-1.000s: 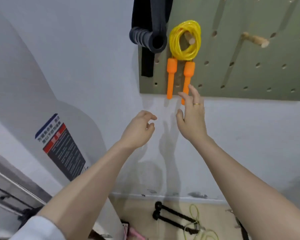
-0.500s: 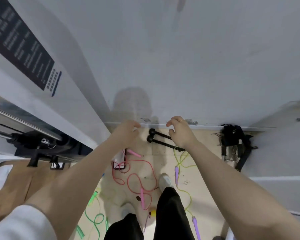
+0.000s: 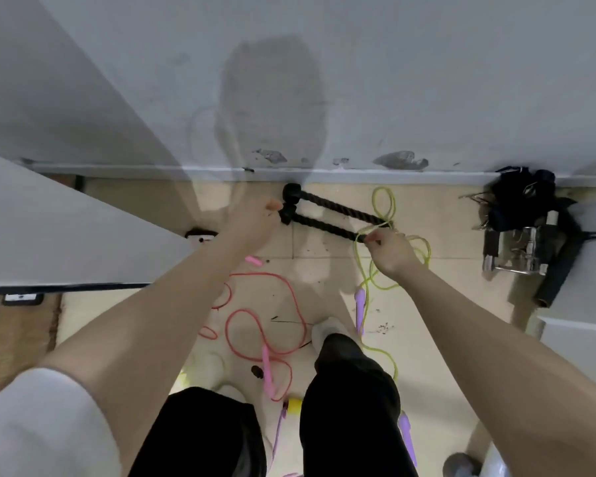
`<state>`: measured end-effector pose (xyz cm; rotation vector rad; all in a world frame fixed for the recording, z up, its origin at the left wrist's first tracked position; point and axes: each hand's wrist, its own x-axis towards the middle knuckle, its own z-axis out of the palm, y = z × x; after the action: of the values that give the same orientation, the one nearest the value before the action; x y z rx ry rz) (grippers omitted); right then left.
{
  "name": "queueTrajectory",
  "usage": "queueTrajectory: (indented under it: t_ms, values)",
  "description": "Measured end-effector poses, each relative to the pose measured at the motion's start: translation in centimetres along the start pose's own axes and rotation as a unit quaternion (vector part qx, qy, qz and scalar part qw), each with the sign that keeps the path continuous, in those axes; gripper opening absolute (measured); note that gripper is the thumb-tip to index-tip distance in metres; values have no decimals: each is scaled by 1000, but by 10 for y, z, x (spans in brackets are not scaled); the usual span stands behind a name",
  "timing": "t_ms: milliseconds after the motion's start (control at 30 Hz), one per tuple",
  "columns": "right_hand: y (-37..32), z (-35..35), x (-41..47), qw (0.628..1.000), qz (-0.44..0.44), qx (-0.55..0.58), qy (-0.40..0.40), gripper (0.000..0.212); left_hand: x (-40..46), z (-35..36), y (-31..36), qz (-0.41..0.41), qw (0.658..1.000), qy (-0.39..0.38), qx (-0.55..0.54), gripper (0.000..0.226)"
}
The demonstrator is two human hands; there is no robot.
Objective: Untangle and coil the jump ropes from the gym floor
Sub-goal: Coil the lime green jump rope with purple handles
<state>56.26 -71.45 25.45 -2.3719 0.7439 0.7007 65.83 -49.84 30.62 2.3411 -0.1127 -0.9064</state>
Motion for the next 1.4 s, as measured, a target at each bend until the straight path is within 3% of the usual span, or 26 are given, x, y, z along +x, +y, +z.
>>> queueTrajectory:
  t_ms: [167,267,367,467,633,733,833,967,1067,1133,1233,1300,1400]
  values:
    - [79,116,84,993,53,-48,-97,37,88,108,-67,5,999,-16,-52,33]
    - [128,180,124,977,95,-117,-152,27,130,153,-105,-14,997,-38,-70,34]
    - [165,223,149,965,171,-144,-137,33,166,189,-137,-26,995,-52,-76,32]
    - [185,254,163,971,177,-127,-95,43,186,210,-157,-10,995,-59,-76,30]
    - [159,260,173,986,150,54,-36,36,186,223,-177,-13,992,-54,-113,22]
    - [101,234,180,967,54,248,21,13,183,217,-178,2,985,-44,-168,22]
    - [41,209,181,934,-69,351,15,19,182,202,-168,24,975,-41,-215,22]
    - [-5,201,172,941,-267,209,5,24,180,173,-147,-23,936,-44,-347,45]
    - [-17,202,164,908,-410,88,-15,18,175,159,-146,-5,921,-35,-387,46]
    - [-19,204,163,895,-442,46,-30,22,171,158,-150,5,923,-10,-385,33]
    - [-5,212,168,917,-393,-13,-61,42,171,165,-159,9,929,43,-367,21]
    - [11,220,165,946,-319,-9,-50,40,171,174,-164,32,944,63,-323,26]
    - [29,224,161,969,-218,1,117,31,168,183,-168,78,962,24,-262,34]
